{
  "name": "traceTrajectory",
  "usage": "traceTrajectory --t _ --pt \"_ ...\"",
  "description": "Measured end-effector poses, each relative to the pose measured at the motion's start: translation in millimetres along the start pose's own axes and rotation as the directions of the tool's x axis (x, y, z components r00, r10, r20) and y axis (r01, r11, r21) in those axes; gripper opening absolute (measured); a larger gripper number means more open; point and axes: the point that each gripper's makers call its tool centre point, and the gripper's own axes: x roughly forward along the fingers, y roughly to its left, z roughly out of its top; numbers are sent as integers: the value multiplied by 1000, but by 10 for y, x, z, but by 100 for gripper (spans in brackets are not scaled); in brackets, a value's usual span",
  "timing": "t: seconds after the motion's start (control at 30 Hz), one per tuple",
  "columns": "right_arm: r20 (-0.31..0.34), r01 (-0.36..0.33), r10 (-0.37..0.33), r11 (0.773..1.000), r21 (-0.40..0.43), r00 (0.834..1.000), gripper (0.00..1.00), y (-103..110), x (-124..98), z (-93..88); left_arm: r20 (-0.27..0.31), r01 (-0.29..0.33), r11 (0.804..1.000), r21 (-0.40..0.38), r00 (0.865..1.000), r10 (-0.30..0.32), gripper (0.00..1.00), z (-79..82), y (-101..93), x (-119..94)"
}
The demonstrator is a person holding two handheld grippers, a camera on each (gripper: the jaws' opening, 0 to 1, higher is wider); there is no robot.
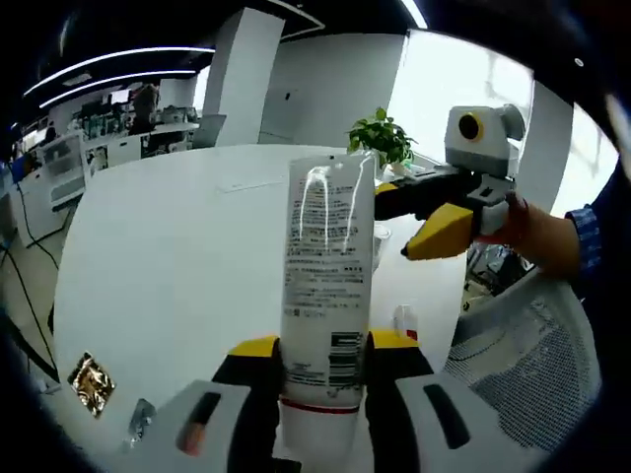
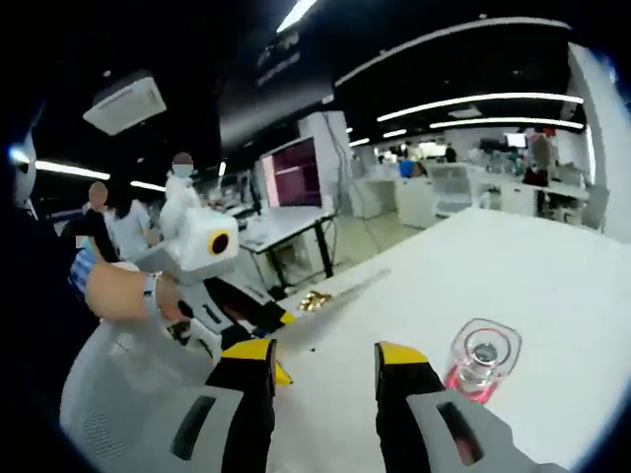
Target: Arrange the skincare products in the storage area until every visible bottle or jar stands upright without overlapping.
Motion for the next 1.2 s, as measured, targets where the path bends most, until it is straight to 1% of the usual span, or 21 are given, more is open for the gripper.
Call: traceTrajectory --t 0.03,0.1,0.13,0.17,0.23,0.33,0.4,0.5,0.57,0.7,0.8,0.9,1.0,1.1,1.2 --pt "0 -4 4 1000 -9 1000 48 19 18 11 0 16 1000 -1 1000 -16 29 -1 -41 11" --pt "24 -64 64 998 -4 998 58 114 1 50 37 76 997 -9 996 -76 29 78 -151 -12" --pt "36 -94 94 996 -2 995 59 162 -7 70 55 107 994 -12 993 -106 30 118 -206 -23" --pt "56 -96 96 995 6 994 58 154 -27 99 73 129 991 -21 989 -127 30 154 -240 -36" --pt "96 -100 97 995 23 991 52 137 -67 157 109 173 984 -38 980 -168 29 226 -309 -61" --pt "163 -106 91 990 90 982 43 70 -85 237 106 165 986 -33 981 -160 29 214 -313 -55" --pt "155 -112 90 984 135 984 41 56 -44 204 91 151 988 -23 985 -149 29 176 -299 -42" --pt "144 -96 85 993 71 986 39 120 -28 200 67 144 990 2 987 -144 29 126 -303 -42" --pt "163 -109 95 991 77 982 39 139 -58 236 67 153 988 11 986 -153 30 126 -324 -43" --pt "199 -120 98 987 104 975 31 114 -101 293 68 176 984 32 982 -178 30 130 -388 -34" --pt "198 -139 113 983 121 974 29 154 -98 299 64 180 982 50 981 -183 30 124 -408 -24" --pt "192 -144 127 987 77 973 30 212 -102 321 58 210 975 72 975 -214 30 111 -442 -26" --pt "215 -179 161 981 69 963 31 262 -93 359 63 270 961 57 960 -274 30 105 -492 -39" --pt "221 -228 212 972 49 952 34 347 -93 376 43 360 932 43 931 -362 30 67 -618 -83" --pt "214 -255 234 964 78 948 33 424 -95 376 24 406 914 4 914 -406 30 33 -704 -99"
